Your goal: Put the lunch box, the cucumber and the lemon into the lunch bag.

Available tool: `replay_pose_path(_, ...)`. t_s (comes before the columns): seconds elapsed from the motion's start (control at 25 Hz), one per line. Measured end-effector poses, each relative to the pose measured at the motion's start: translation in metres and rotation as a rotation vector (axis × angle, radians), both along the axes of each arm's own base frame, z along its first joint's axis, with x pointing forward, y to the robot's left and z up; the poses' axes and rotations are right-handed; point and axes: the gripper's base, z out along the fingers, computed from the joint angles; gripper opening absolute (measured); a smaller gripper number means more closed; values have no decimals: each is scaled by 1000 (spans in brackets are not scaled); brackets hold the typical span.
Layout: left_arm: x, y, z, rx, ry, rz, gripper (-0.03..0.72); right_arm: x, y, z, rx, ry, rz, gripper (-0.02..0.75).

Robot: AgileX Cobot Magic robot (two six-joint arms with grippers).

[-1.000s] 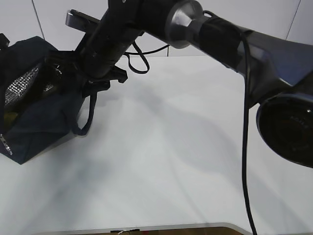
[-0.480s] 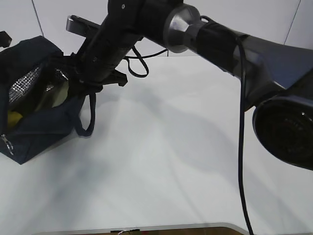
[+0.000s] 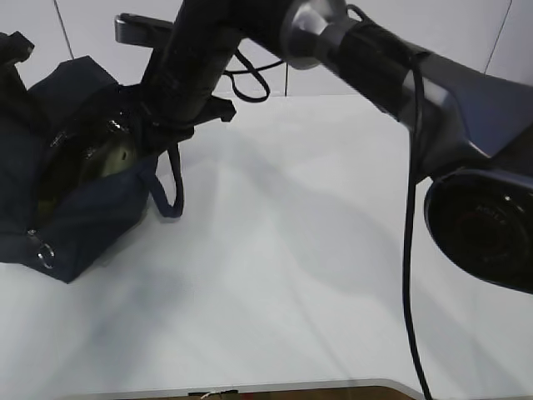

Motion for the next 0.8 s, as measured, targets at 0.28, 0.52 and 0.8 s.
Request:
replay_pose_path(0.28, 0, -12, 8, -154, -19, -23, -4, 1, -7, 32, 0, -109, -23, 12)
replay_pose_path(0.52, 2, -18, 14, -255, -36, -17, -4, 1, -12, 39, -29, -139, -39, 12)
replay_pose_path(0.8, 3, -23, 20, -344, -51, -5, -4, -2, -27, 65, -97, -237, -63, 11)
